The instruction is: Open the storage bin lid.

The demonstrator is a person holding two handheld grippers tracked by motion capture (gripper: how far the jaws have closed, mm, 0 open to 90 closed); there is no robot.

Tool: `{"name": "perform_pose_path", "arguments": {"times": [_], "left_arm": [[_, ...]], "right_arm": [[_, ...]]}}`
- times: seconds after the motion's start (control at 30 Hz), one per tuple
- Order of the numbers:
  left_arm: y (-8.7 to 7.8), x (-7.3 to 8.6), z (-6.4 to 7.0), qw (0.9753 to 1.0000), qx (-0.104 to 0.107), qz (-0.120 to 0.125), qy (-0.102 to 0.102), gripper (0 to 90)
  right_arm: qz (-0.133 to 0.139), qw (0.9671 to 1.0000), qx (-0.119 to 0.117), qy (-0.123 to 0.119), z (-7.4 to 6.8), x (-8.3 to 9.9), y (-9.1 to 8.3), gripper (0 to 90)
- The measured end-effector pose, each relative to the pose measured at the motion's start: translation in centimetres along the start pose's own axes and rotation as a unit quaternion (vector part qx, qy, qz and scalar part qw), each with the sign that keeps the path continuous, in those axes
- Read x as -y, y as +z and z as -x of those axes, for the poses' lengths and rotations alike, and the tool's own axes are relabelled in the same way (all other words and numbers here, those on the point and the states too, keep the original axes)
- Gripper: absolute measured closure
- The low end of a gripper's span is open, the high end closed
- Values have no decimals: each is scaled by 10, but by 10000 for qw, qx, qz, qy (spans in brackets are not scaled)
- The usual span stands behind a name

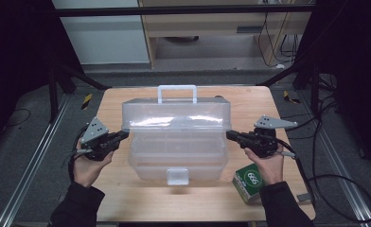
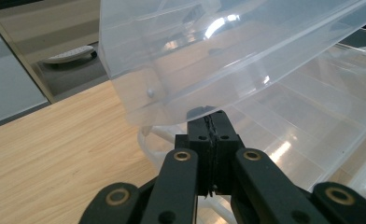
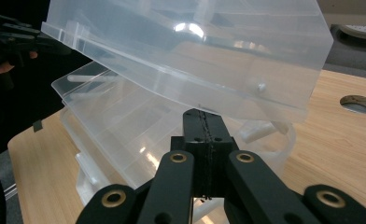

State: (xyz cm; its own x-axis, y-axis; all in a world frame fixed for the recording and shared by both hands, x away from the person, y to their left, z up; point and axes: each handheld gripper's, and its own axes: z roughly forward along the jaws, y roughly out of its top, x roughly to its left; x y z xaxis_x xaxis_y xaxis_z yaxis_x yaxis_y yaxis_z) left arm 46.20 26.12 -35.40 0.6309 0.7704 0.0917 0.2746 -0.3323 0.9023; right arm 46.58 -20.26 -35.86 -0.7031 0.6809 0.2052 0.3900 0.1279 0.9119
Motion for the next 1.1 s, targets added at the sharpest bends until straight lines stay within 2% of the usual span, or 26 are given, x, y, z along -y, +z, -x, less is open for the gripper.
{"name": "perform_pose_path", "arguments": {"times": [0.3, 0.5, 0.6, 0.73, 0.87, 0.97, 1.1], "left_arm": [[1, 4, 3, 10000, 3, -8, 29, 874], [-4, 12, 4, 9996, -260, -149, 13, 796], [-7, 16, 2, 9991, -401, -148, -15, 723], [-3, 16, -1, 9985, -535, -36, -52, 598], [6, 12, -2, 9987, -479, 36, -152, 524], [12, 9, 1, 9989, -444, 89, -97, 519], [14, 6, 3, 9986, -503, 182, -18, 534]], "right_arm": [[-20, 10000, 22, -15, -2, 2, -1, 900], [-65, 10000, 28, -37, -2, 4, -2, 900], [-79, 10000, 25, -44, -2, 4, -2, 900], [-86, 9999, 29, -45, -3, 4, -2, 900], [-96, 9999, 31, -39, -2, 4, -2, 900], [-104, 9999, 28, -49, -3, 4, -2, 900], [-104, 9999, 22, -58, -2, 4, -1, 900]]}}
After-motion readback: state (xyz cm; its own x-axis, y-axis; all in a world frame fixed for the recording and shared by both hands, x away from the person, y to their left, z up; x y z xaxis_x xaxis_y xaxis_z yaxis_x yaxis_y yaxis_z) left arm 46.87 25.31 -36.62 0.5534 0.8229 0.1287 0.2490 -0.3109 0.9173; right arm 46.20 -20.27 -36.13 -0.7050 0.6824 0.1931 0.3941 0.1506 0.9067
